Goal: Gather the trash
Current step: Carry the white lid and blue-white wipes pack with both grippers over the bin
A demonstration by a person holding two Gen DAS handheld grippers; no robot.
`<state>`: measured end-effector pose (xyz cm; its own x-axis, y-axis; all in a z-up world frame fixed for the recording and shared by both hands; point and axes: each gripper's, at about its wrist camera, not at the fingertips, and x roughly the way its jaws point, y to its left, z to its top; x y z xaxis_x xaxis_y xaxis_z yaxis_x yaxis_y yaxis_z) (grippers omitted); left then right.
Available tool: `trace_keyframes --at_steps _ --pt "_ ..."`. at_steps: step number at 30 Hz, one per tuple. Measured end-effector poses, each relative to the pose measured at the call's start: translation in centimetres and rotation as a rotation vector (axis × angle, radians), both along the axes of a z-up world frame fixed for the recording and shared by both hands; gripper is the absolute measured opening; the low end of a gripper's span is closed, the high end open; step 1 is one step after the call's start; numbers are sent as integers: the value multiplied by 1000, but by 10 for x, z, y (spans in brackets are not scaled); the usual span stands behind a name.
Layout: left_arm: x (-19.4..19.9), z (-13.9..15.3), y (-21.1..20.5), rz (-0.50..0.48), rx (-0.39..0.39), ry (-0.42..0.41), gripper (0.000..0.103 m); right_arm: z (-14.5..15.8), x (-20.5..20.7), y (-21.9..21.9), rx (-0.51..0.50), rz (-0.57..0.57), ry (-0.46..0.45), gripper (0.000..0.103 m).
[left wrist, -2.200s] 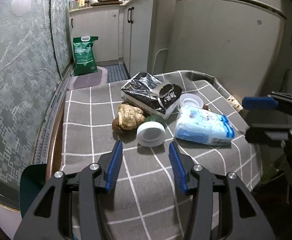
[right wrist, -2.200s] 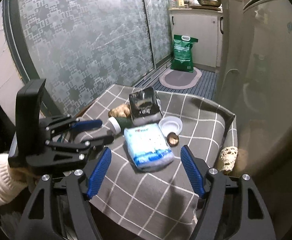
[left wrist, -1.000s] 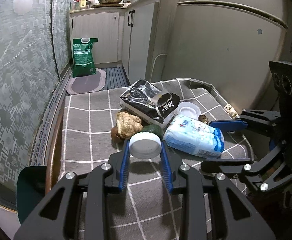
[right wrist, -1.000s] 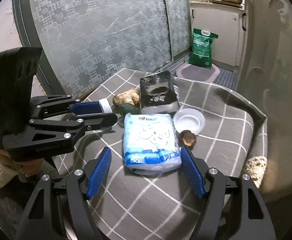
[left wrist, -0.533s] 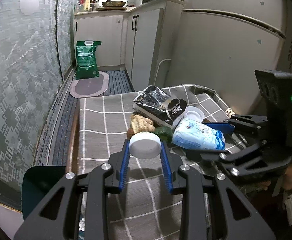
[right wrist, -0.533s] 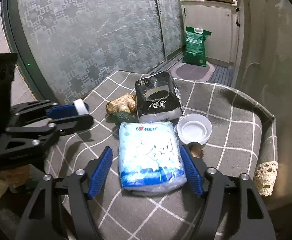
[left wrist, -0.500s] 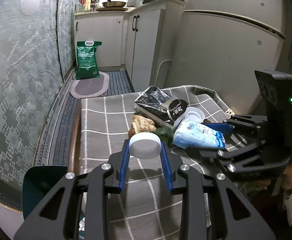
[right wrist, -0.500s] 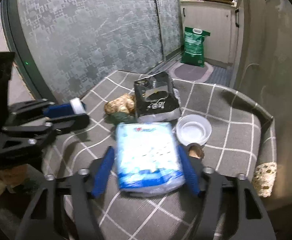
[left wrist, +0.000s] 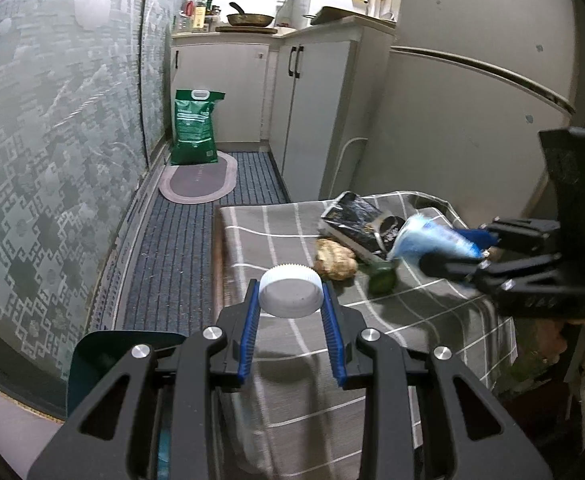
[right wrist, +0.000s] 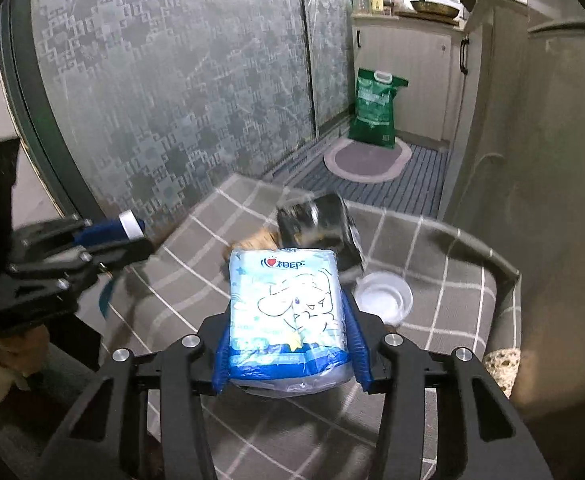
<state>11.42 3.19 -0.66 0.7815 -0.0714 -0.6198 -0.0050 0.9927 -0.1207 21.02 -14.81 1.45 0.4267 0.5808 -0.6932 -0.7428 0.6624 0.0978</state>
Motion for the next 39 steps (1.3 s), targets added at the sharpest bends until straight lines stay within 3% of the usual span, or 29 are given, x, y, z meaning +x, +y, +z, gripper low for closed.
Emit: trace_keyframes --at_steps 6,18,39 --pt "-12 -2 22 26 3 12 32 17 -10 21 56 35 -3 47" --pt "-33 -29 74 88 11 84 32 21 -37 95 44 155 0 47" --pt "-53 -106 138 133 11 315 32 -15 -62 204 -69 252 117 47"
